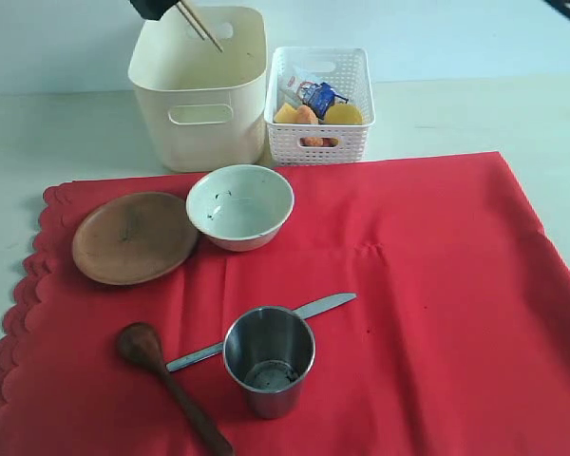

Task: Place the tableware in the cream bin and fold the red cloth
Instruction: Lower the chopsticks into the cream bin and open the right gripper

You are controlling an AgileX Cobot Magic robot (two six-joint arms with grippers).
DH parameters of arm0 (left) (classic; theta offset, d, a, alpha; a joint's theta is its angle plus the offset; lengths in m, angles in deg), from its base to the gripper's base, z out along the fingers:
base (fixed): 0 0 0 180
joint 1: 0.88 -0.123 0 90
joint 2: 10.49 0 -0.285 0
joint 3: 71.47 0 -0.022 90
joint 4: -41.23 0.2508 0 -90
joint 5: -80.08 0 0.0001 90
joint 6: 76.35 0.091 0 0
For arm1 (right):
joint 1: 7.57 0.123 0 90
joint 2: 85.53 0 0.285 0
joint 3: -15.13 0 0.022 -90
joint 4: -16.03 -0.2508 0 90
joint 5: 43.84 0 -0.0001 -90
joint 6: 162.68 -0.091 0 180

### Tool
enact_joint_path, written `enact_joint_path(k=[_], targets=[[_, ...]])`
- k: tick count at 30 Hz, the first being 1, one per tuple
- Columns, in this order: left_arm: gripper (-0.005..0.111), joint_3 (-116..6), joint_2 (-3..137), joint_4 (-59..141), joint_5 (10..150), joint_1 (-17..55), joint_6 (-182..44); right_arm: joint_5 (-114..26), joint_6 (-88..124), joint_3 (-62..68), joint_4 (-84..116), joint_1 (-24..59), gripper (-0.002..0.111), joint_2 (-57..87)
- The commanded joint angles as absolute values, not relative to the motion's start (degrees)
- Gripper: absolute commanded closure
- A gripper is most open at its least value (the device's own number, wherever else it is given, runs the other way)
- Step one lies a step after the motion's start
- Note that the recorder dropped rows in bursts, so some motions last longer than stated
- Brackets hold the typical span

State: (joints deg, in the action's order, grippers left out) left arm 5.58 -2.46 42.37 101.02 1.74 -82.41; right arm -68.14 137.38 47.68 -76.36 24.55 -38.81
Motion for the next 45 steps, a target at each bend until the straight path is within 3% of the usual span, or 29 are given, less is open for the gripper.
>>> enact_joint_path(k=[1, 17, 20, 26, 30, 45], targets=[[0.107, 5.7, -2.7, 42.6, 100.5, 1.6, -82.6, -64.8, 136.7, 51.1, -76.9, 24.7, 0.108, -43.1], [0.107, 5.7, -2.7, 42.6, 100.5, 1.6, -82.6, -54.0, 134.7, 51.7, -76.9, 27.7, 0.107, -48.7], [0.107, 5.7, -2.7, 42.6, 100.5, 1.6, -82.6, -53.0, 134.3, 51.7, -76.9, 28.1, 0.101, -49.0], [0.107, 5.7, -2.7, 42.6, 100.5, 1.6, -82.6, -51.4, 133.6, 51.7, -76.9, 28.4, 0.066, -49.0], [0.107, 5.7, -2.7, 42.6, 100.5, 1.6, -82.6, -51.5, 131.1, 51.7, -76.9, 28.5, 0.052, -48.1], [0.107, 5.7, -2.7, 42.6, 100.5, 1.6, -82.6, -58.0, 112.9, 51.4, -72.1, 29.7, 0.048, -37.5]])
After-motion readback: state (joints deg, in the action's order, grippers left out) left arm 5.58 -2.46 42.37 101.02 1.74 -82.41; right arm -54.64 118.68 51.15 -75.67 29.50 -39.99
